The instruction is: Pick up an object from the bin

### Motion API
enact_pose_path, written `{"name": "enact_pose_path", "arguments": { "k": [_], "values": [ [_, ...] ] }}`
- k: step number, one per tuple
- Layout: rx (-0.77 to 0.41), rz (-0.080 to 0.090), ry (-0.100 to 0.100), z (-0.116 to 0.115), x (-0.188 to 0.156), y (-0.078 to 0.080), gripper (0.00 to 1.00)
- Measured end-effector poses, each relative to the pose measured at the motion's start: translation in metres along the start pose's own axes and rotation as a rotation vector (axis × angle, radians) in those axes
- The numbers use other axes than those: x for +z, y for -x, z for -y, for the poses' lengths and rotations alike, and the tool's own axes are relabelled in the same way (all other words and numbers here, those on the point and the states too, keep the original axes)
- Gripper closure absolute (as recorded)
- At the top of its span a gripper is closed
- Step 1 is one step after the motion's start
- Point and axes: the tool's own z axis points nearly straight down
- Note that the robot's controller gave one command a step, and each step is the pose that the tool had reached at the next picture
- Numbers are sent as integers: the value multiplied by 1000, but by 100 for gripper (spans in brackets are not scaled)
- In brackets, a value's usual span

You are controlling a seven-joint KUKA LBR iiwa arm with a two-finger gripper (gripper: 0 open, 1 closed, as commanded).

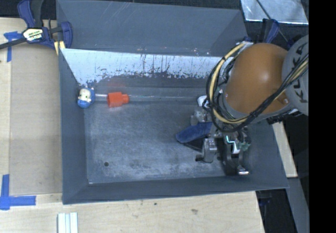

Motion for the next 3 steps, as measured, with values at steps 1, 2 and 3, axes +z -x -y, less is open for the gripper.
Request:
{"name": "enact_pose_path", "arguments": {
  "k": [1, 2, 3],
  "values": [
    [-225, 10, 1, 28, 91, 20, 0],
    [-226, 21, -1, 27, 87, 23, 100],
    [-246, 15, -2, 7, -32, 6, 100]
  ]
}}
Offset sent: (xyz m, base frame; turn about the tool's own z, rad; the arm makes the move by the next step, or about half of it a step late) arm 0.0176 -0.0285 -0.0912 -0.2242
